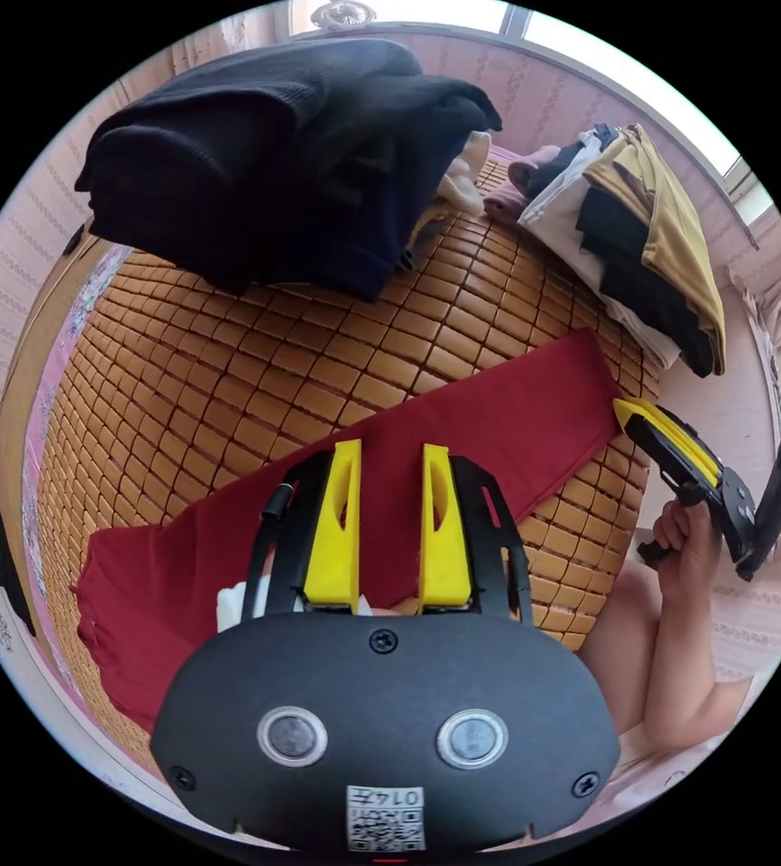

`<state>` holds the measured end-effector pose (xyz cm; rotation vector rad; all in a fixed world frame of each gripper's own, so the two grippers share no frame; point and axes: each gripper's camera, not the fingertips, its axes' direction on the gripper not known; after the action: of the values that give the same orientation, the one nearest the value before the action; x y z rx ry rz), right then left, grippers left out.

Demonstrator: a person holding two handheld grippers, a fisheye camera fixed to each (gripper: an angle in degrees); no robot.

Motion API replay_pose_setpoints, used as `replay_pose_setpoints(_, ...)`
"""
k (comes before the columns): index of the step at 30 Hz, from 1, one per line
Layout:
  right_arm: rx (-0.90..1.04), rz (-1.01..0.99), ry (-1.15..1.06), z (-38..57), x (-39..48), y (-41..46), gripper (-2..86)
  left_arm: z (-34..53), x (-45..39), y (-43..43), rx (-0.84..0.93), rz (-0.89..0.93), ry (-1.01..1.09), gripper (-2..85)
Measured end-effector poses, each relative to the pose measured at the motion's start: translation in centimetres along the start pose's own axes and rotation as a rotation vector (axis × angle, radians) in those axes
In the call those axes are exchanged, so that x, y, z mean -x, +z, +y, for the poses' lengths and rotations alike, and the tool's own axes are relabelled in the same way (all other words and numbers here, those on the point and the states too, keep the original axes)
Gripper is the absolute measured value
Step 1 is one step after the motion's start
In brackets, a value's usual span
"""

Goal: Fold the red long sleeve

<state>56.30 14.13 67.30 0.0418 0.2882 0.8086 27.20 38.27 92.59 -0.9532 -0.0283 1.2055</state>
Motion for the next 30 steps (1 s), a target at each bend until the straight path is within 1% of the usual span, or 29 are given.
replay_pose_setpoints(3, 0.016, -0.014, 0.036, 0.3, -1.3, 0.5, 2.6, 0.4, -1.1, -0.1, -0.018, -0.059, 0.062, 9.0)
replay_pose_setpoints(5, -0.003, -0.047, 0.036, 0.6, -2.3, 0.4, 2.1, 0.7, -1.3, -0.2, -0.020, -0.047, 0.086, 5.9)
replay_pose_setpoints(9, -0.045, -0.149, 0.016, 0.9, -3.7, 0.2, 1.4, 1.9, -0.8, -0.4, -0.048, -0.022, 0.064, 3.1)
replay_pose_setpoints(11, -0.127, -0.247, -0.019, 1.2, -4.4, -0.6, 1.1, 2.9, -0.3, -0.8, -0.062, -0.001, 0.041, 1.9)
replay_pose_setpoints(15, -0.208, -0.366, -0.066, 1.4, -5.3, -1.6, 0.8, 5.1, 0.5, -2.5, -0.105, 0.027, 0.021, 0.8)
replay_pose_setpoints(18, -0.254, -0.491, -0.111, 1.3, -5.6, -2.6, 0.7, 8.0, 1.8, -5.0, -0.179, 0.046, -0.018, 0.4)
replay_pose_setpoints(21, -0.333, -0.633, -0.185, 0.6, -4.2, -5.9, 0.7, 12.2, 3.7, -8.8, -0.275, 0.034, -0.066, 0.4)
replay_pose_setpoints(23, -0.417, -0.779, -0.295, 0.0, -1.6, -9.8, 0.7, 16.6, 5.6, -12.8, -0.375, 0.016, -0.106, 0.6)
replay_pose_setpoints(24, -0.431, -0.818, -0.327, -0.2, -0.7, -10.8, 0.6, 17.9, 6.1, -13.8, -0.397, 0.013, -0.121, 0.7)
replay_pose_setpoints(26, -0.473, -0.966, -0.472, -1.2, 3.6, -14.6, 0.6, 23.7, 7.8, -17.8, -0.492, 0.005, -0.180, 1.3)
replay_pose_setpoints(27, -0.480, -1.006, -0.511, -1.4, 4.8, -15.6, 0.5, 25.3, 8.1, -18.8, -0.512, -0.005, -0.191, 1.5)
replay_pose_setpoints(29, -0.456, -1.185, -0.696, -1.3, 10.4, -19.0, 0.4, 32.0, 8.7, -21.7, -0.575, -0.099, -0.247, 2.9)
replay_pose_setpoints(30, -0.433, -1.239, -0.753, -1.0, 12.0, -19.7, 0.3, 33.7, 8.8, -22.2, -0.578, -0.127, -0.265, 3.3)
